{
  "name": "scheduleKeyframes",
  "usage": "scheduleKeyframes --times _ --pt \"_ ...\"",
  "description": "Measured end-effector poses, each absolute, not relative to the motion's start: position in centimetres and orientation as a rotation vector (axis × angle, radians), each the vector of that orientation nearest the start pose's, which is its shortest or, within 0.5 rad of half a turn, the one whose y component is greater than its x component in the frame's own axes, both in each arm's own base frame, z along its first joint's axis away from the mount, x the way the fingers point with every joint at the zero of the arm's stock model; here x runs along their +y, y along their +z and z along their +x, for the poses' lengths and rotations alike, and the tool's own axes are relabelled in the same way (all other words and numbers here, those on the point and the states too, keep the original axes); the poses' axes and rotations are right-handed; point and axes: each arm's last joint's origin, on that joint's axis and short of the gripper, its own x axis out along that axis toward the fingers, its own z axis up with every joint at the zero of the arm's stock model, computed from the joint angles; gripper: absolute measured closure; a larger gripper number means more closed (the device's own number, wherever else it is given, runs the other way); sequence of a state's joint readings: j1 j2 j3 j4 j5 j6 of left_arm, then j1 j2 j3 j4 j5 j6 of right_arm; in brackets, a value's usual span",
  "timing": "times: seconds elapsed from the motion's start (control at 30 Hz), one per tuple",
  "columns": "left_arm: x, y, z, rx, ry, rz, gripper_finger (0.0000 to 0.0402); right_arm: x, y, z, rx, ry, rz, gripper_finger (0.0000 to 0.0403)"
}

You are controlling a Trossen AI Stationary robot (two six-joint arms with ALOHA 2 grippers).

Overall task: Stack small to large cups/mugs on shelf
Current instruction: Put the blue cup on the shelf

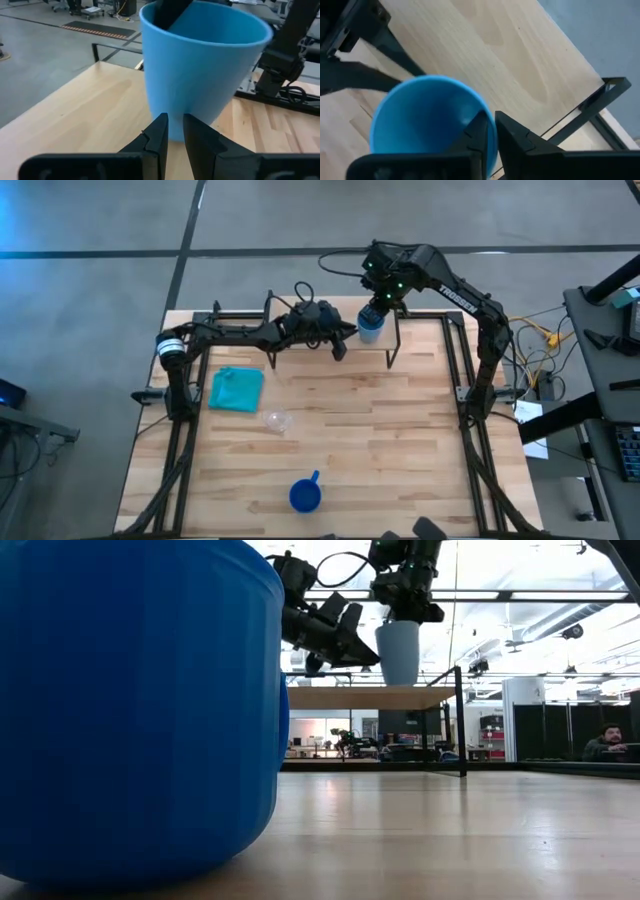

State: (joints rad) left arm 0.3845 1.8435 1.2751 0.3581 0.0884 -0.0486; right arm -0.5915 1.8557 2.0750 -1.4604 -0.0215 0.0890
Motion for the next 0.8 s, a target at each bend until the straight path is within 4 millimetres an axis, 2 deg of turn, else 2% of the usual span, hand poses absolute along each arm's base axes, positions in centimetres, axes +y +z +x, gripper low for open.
scheduleKeyframes --times 0.4,0.8 --pt "16.3 25.8 39.2 0.188 0.325 -0.094 0.0355 -19.8 37.8 29.4 1.154 -0.567 0.421 0.0315" --pt "16.8 26.4 39.2 0.175 0.337 -0.091 0.0355 -19.9 37.8 29.3 1.177 -0.594 0.367 0.0314"
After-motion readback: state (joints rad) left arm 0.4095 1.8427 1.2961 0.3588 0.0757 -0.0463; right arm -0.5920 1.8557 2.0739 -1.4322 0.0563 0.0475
